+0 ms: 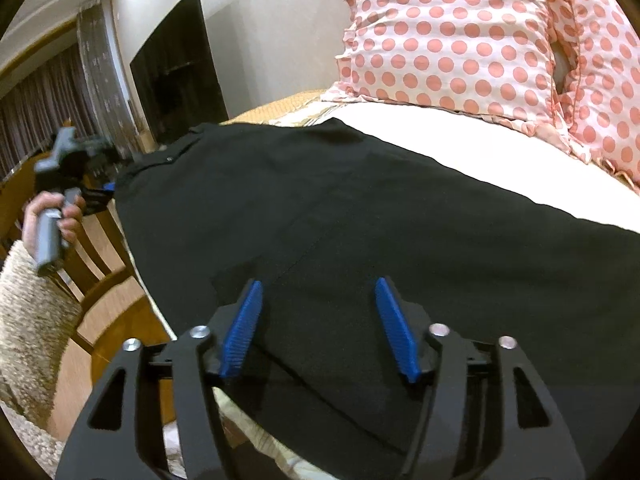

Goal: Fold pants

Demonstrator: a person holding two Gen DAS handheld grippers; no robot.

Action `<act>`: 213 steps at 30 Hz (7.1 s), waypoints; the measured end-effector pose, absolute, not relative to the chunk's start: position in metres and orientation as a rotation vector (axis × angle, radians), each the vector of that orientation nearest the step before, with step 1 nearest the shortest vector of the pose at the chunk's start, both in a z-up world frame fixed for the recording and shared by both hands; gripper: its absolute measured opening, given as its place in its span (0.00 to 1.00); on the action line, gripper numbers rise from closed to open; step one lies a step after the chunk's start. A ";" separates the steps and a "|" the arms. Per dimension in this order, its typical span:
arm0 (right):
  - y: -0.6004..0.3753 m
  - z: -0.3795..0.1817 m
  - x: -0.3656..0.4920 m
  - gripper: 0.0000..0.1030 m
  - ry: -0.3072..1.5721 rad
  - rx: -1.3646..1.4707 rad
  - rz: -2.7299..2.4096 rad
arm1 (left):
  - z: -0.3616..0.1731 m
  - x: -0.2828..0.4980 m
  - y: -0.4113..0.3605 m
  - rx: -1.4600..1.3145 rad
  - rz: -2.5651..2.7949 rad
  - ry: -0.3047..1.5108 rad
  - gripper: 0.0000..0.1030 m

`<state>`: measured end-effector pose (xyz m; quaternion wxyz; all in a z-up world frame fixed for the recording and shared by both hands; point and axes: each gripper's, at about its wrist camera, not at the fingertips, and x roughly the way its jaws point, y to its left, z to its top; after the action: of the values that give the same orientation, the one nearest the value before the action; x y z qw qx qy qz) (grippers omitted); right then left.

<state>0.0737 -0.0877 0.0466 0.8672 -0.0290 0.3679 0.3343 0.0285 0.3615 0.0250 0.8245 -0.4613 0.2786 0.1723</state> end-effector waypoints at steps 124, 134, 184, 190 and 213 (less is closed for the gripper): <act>-0.248 0.090 0.142 0.19 0.765 -0.142 0.479 | 0.018 0.081 -0.004 0.015 -0.400 0.604 0.98; -0.262 0.079 0.156 0.18 0.820 -0.053 0.445 | 0.067 0.169 0.094 -0.336 -0.370 0.781 0.97; -0.334 0.059 0.371 0.13 0.931 0.292 0.317 | 0.022 0.420 0.038 -0.283 -0.199 1.006 0.17; -0.344 0.095 0.335 0.55 0.853 0.139 0.124 | 0.052 0.392 0.046 -0.235 -0.174 0.922 0.29; -0.259 0.071 0.222 0.70 0.935 -0.175 0.217 | 0.037 0.283 -0.038 -0.045 -0.436 1.007 0.92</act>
<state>0.2218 -0.2595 0.0706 0.8835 -0.0841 0.4490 0.1042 0.2827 -0.0378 0.0366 0.8530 -0.0214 0.4785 -0.2073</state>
